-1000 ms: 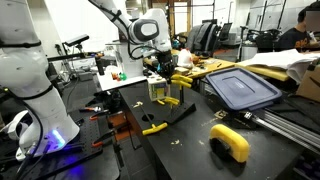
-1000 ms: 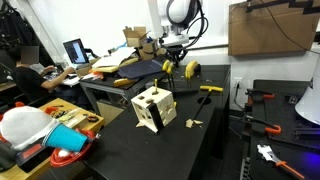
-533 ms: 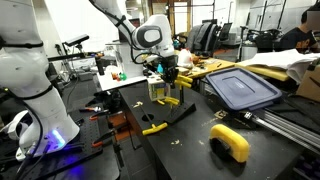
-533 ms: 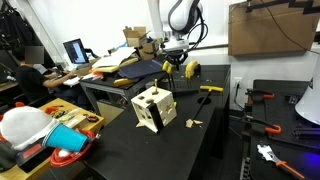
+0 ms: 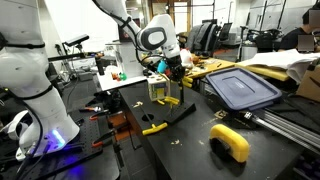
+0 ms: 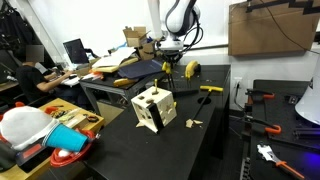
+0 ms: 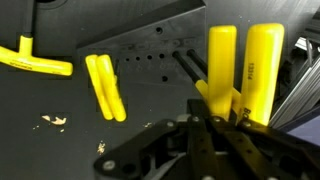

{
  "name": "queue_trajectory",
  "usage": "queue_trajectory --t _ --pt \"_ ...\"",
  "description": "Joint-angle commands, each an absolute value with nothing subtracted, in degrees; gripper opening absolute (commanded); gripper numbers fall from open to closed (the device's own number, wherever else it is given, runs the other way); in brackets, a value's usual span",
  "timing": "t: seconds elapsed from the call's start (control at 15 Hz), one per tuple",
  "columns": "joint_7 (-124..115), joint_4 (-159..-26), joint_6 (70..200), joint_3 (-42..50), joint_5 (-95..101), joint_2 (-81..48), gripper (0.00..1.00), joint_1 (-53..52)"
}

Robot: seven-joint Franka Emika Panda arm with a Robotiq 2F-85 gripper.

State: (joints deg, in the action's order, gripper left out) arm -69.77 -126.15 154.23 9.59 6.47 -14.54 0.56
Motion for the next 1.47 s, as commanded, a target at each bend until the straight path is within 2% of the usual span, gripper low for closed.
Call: queue_trajectory --t 0.0,0.6,1.4 --pt "-66.2 -126.1 156.7 7.6 -0.2 -14.2 0.0 1.2" --pt "-55.6 -126.9 158.1 3.8 -12.8 -13.6 0.0 0.7" --pt "-58.8 -127.4 164.6 7.3 -2.1 -14.1 0.0 -4.6"
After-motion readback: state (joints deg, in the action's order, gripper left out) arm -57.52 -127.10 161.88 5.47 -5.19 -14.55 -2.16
